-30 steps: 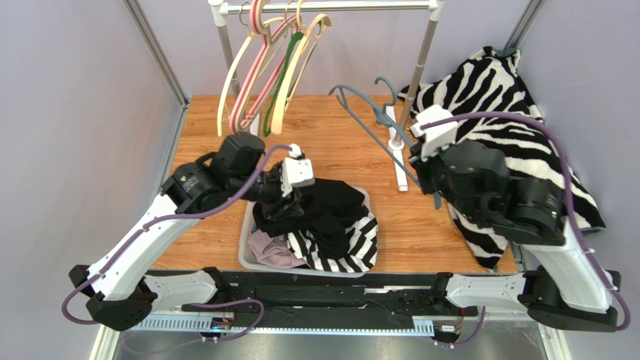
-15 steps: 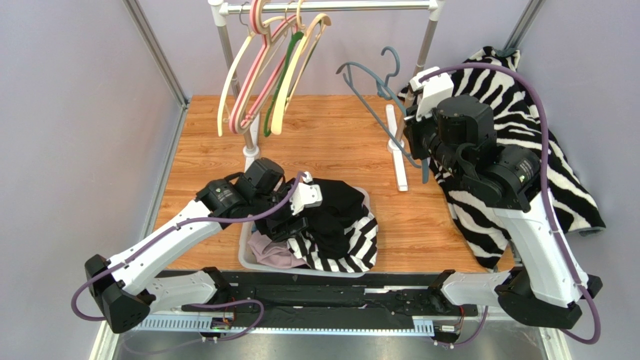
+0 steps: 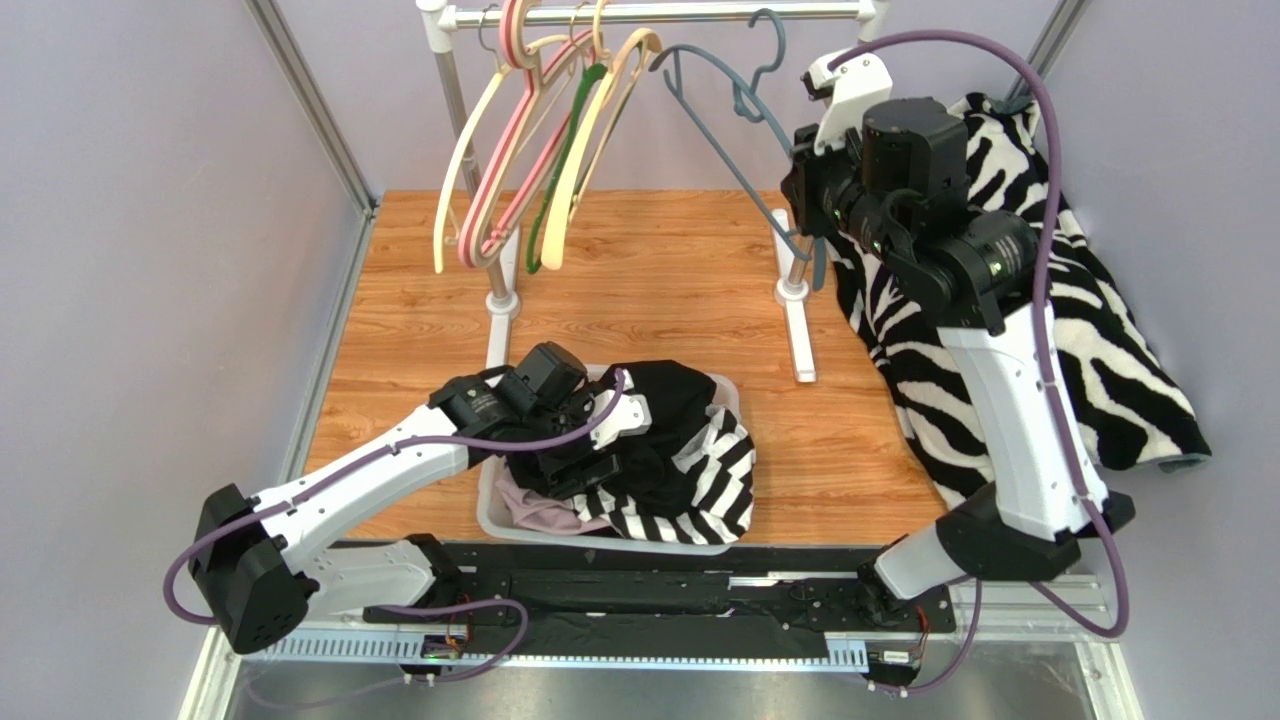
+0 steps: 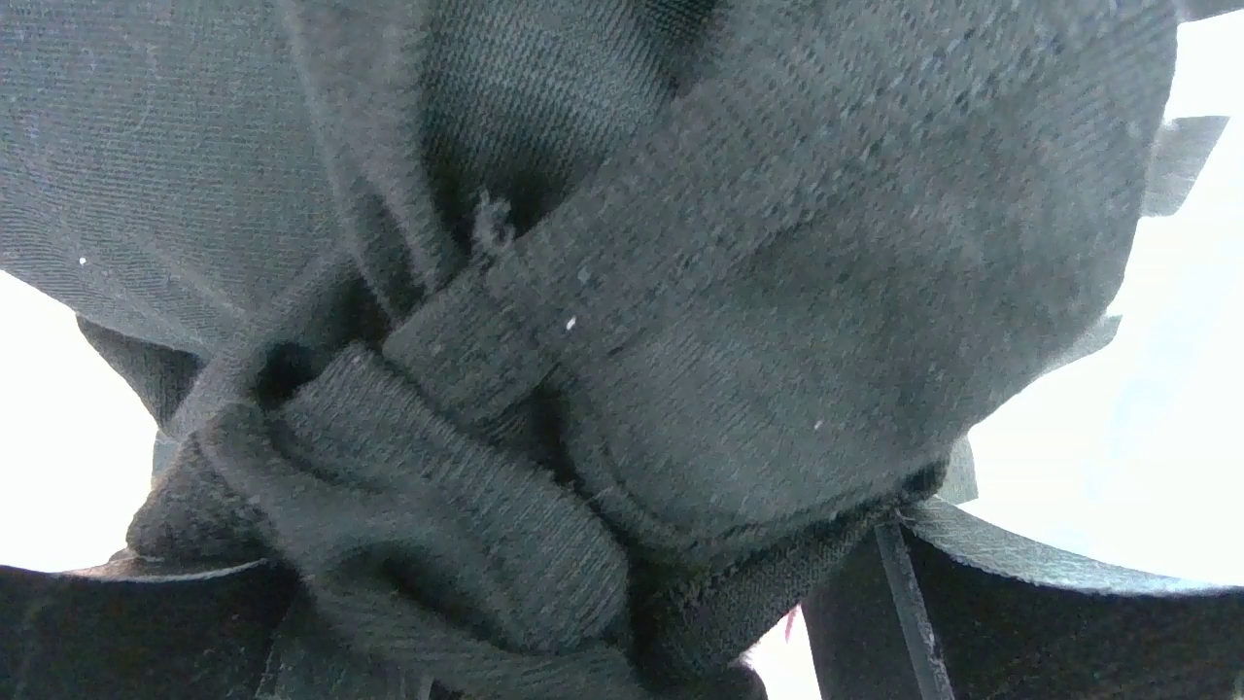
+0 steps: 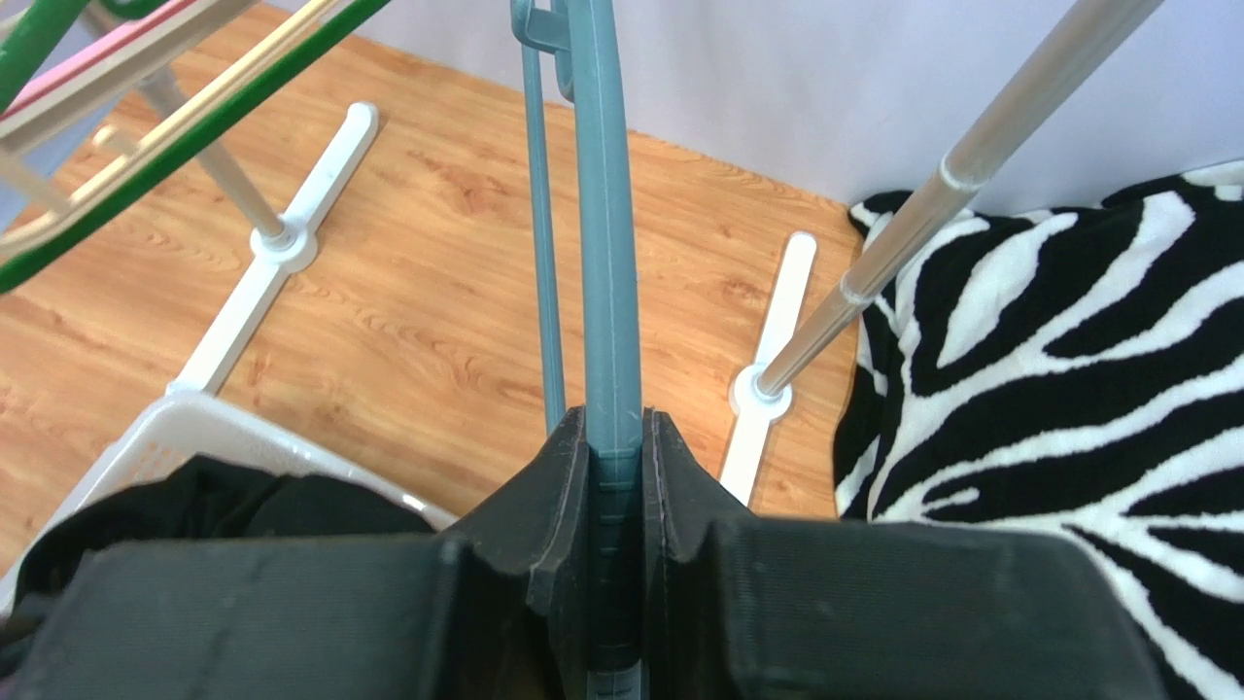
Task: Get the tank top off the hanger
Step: Place the hanger at the clothesline.
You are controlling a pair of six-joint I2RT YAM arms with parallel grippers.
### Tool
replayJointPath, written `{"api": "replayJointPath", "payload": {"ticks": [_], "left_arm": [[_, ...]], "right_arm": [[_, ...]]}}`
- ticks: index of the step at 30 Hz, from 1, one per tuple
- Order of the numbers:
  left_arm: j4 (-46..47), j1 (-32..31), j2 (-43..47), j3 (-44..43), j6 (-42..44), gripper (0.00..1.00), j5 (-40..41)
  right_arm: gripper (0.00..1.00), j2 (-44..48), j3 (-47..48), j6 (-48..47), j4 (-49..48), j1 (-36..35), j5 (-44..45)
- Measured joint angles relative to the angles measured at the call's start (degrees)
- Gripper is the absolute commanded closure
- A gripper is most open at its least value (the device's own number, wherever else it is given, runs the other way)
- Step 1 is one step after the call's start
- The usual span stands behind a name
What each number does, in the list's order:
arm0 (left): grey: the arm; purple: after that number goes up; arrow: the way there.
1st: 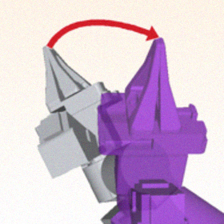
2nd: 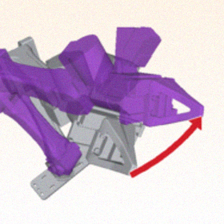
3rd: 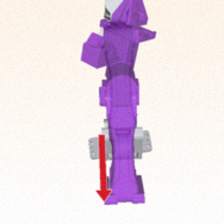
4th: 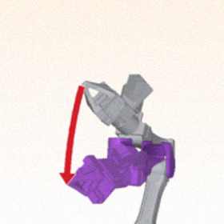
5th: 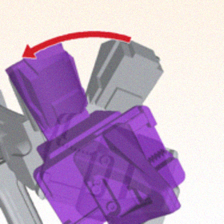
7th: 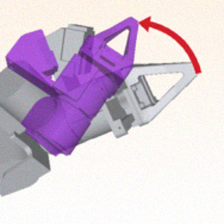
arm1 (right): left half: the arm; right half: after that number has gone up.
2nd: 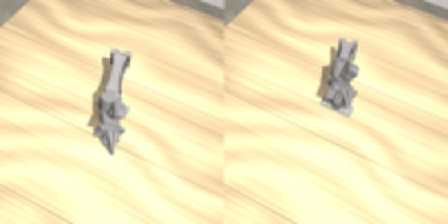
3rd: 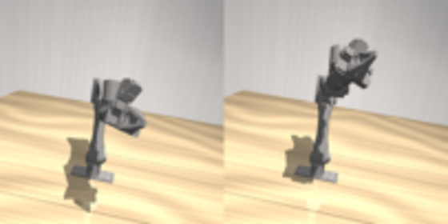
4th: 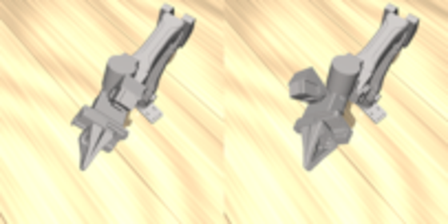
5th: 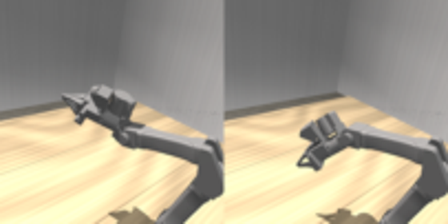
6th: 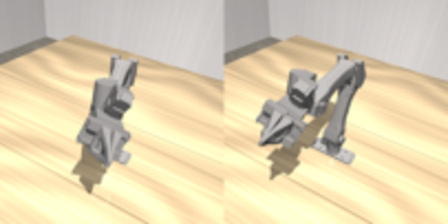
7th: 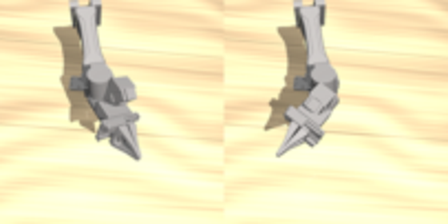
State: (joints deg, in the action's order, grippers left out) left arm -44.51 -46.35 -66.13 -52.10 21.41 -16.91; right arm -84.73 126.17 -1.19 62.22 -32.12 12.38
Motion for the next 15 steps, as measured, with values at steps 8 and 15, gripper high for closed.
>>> {"api": "replayJointPath", "payload": {"ticks": [8, 15], "left_arm": [[5.05, -2.73, -2.95, 3.06, 1.14, 0.11, 7.19], [7.72, -3.19, -1.84, 5.03, 1.75, 0.07, 8.83]], "right_arm": [[1.0, -8.22, 8.09, -0.26, -0.55, 4.07, -0.31], [1.0, -11.89, 11.52, -0.85, -2.71, 5.16, 0.57]]}}
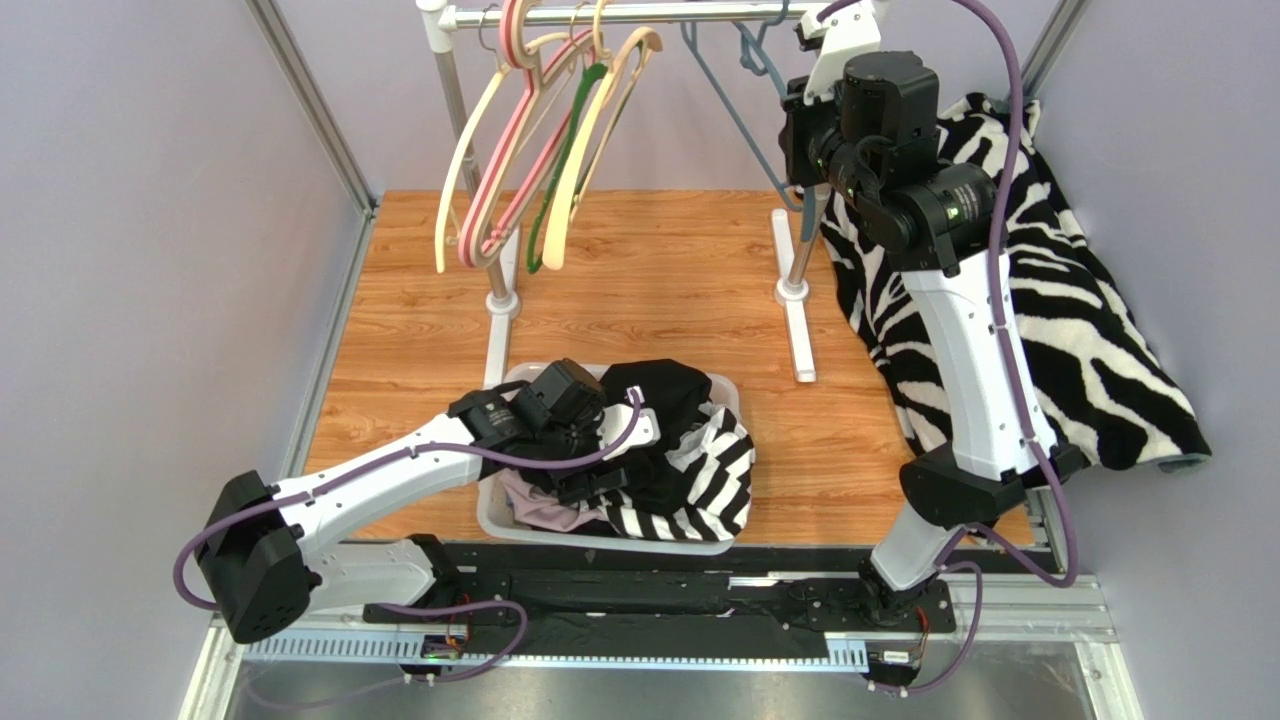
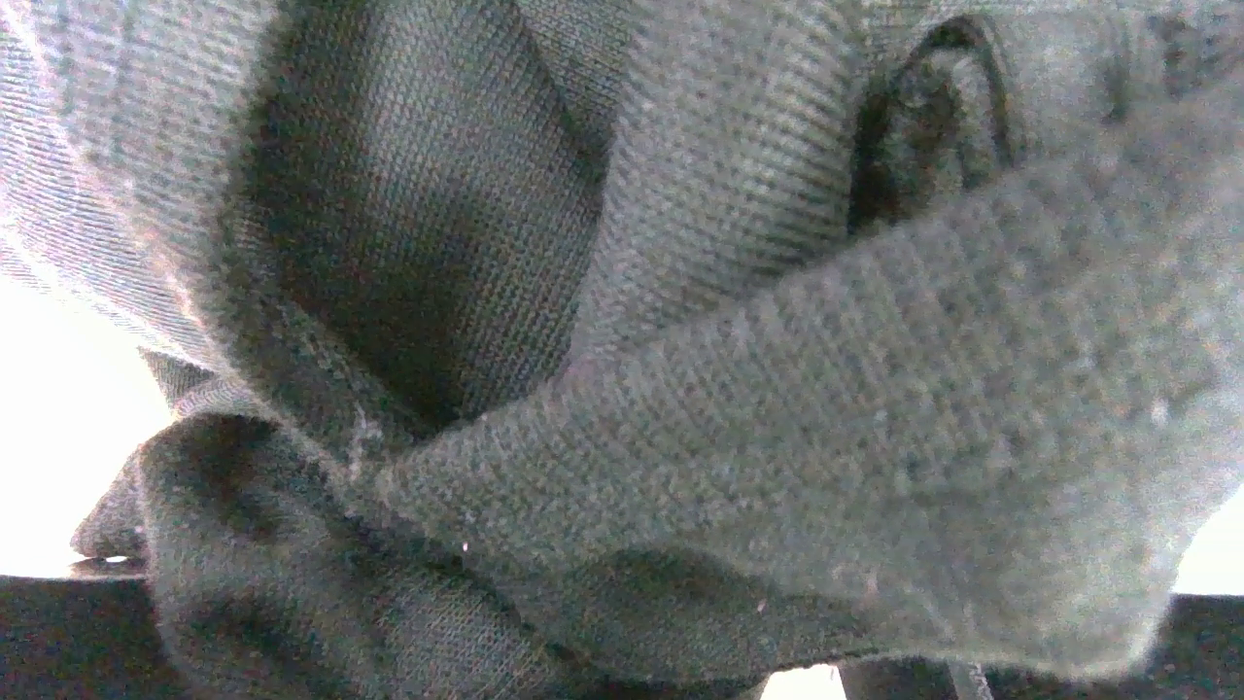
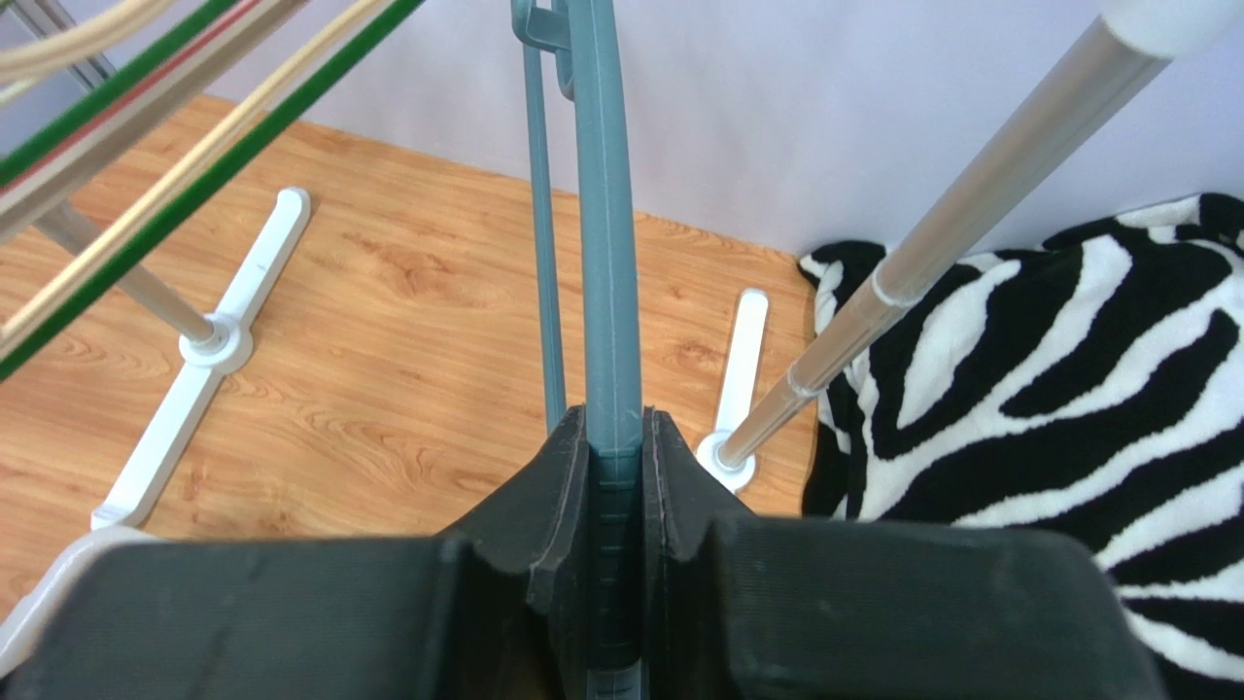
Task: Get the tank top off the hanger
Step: Place the hanger at the clothesline.
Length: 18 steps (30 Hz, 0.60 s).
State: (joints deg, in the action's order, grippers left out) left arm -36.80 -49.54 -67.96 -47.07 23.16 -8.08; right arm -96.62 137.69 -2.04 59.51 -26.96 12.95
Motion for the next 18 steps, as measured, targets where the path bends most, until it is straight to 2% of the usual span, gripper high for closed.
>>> {"api": "replayJointPath", "payload": {"ticks": [8, 12, 17, 18], "left_arm": [[1.88, 0.0, -0.39, 0.9, 0.0, 0.04, 0.33], [3.41, 0.0, -0.63, 1.22, -0.02, 0.04, 0.68], [4.37, 0.0, -1.49, 1.03, -0.04, 0.04, 0.87], [4.44, 0.0, -1.64, 0.94, -0.07, 0.04, 0.9]], "right_arm": [[1.0, -3.52, 0.87, -0.15, -1.97, 0.76, -0.26], [1.0, -3.96, -2.49, -0.02, -2.95, 0.79, -0.83], [1.0, -2.54, -9.11, 0.52, -8.81, 0.9, -1.53], [0.97, -1.84, -10.47, 0.57, -9.7, 0.9, -1.55]]}}
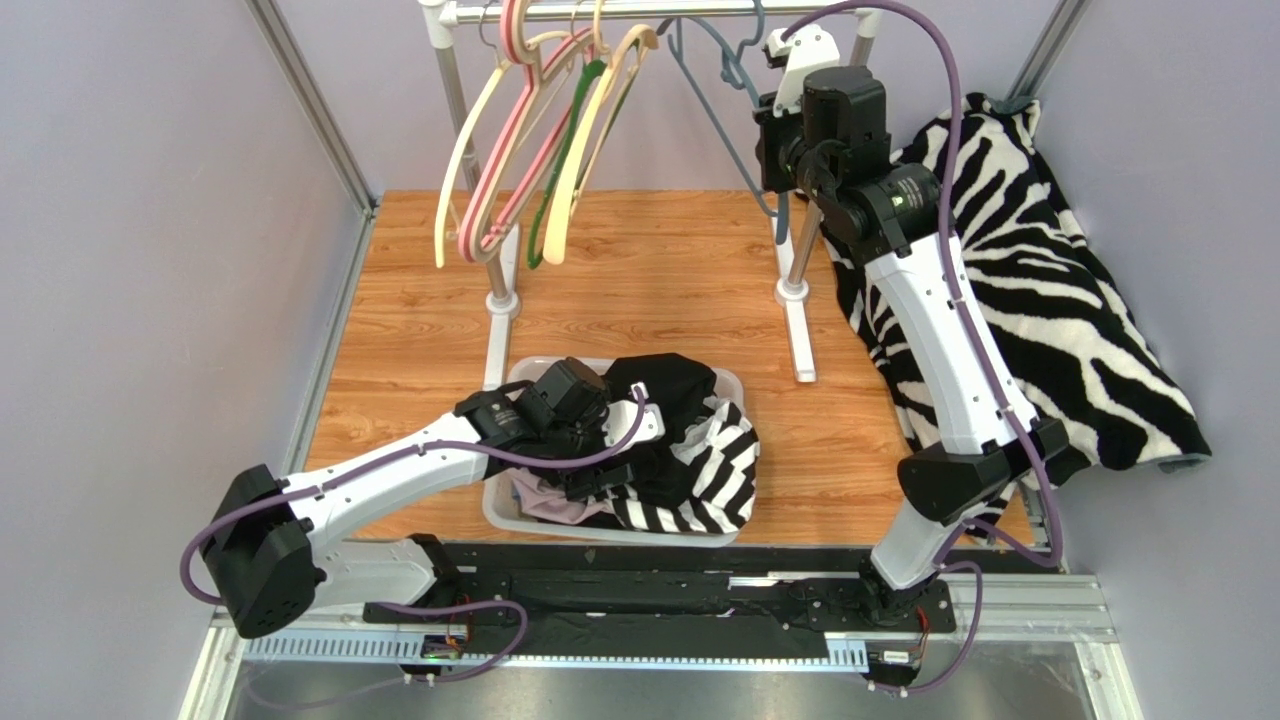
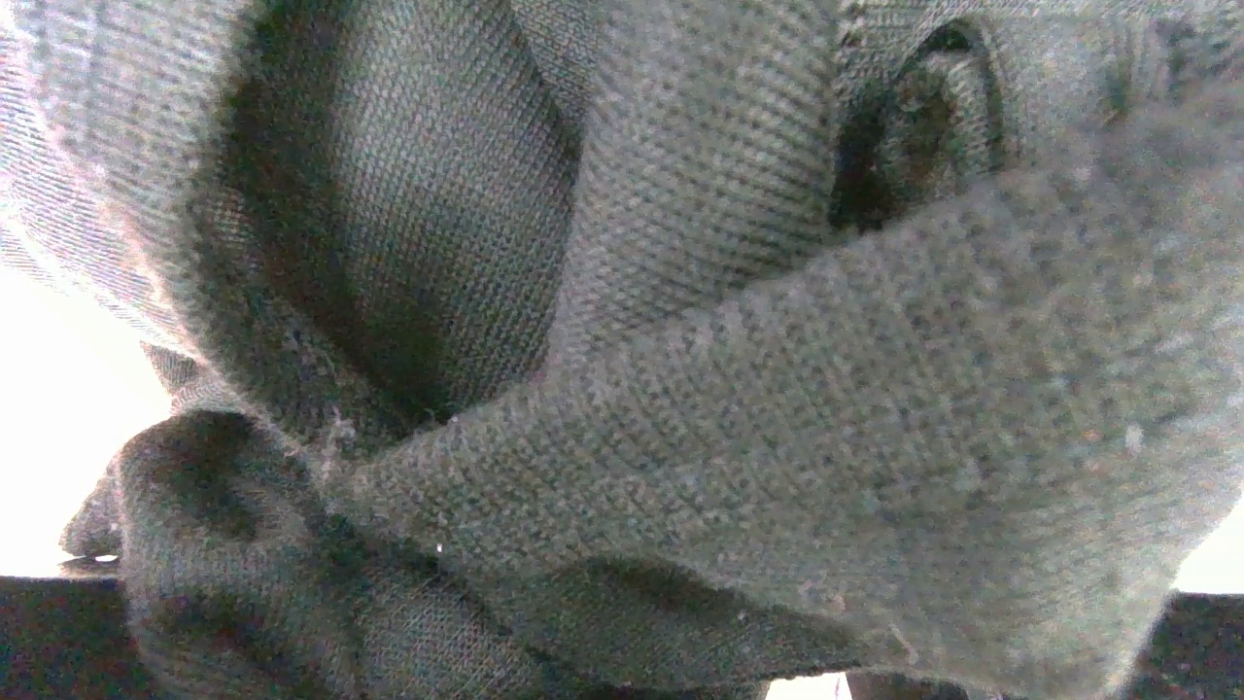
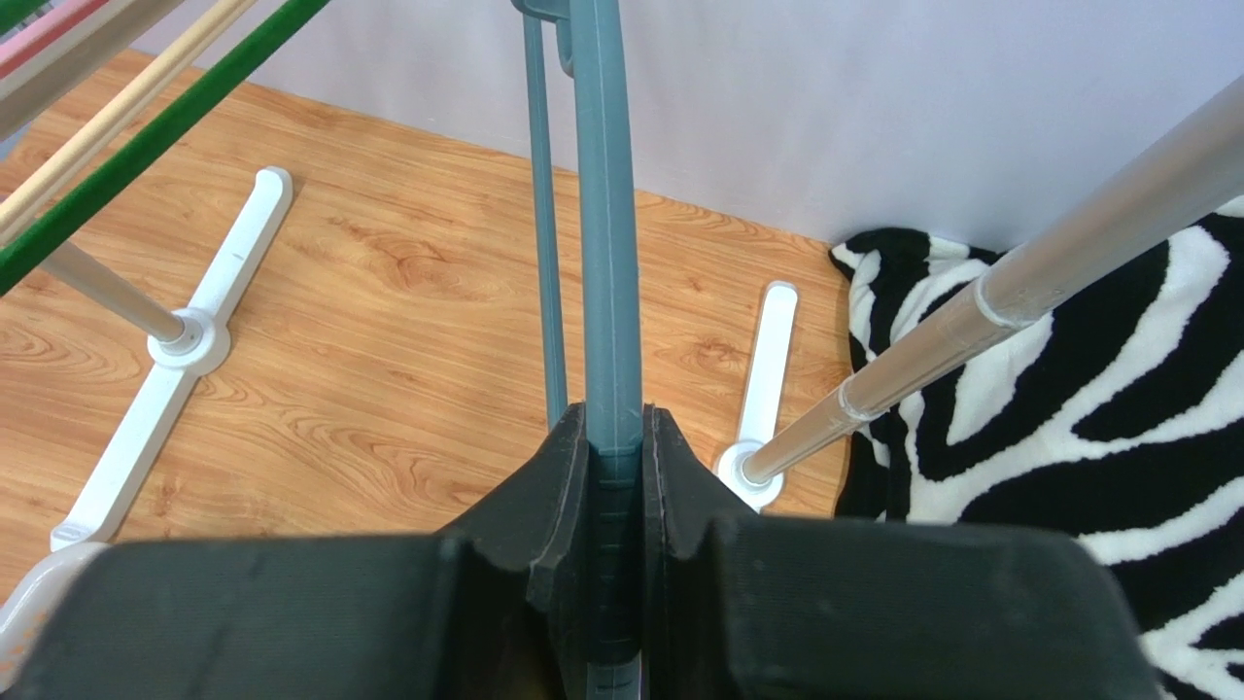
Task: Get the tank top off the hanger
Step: Place the hanger at the clothesline.
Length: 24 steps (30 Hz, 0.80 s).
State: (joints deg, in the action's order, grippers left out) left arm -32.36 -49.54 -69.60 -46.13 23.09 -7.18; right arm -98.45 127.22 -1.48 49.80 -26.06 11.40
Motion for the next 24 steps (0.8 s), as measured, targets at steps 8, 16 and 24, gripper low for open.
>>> {"api": "replayJointPath", "payload": {"ticks": [8, 16, 24], "left_arm": [[2.16, 0.02, -2.08, -0.87, 0.04, 0.04, 0.83], [3.74, 0.57, -5.31, -3.3, 0.09, 0.04, 1.64], [-3.41, 0.83, -4.02, -7.76, 0.5, 0.02, 2.19]], "right_arm": [[0.17, 8.9, -14.45, 0.83, -2.62, 0.0, -0.83], [0.1, 16.24, -19.96, 1.95, -2.71, 0.0, -2.23], [0.2, 38.56, -36.2, 6.34, -4.94, 0.0, -7.41]]}}
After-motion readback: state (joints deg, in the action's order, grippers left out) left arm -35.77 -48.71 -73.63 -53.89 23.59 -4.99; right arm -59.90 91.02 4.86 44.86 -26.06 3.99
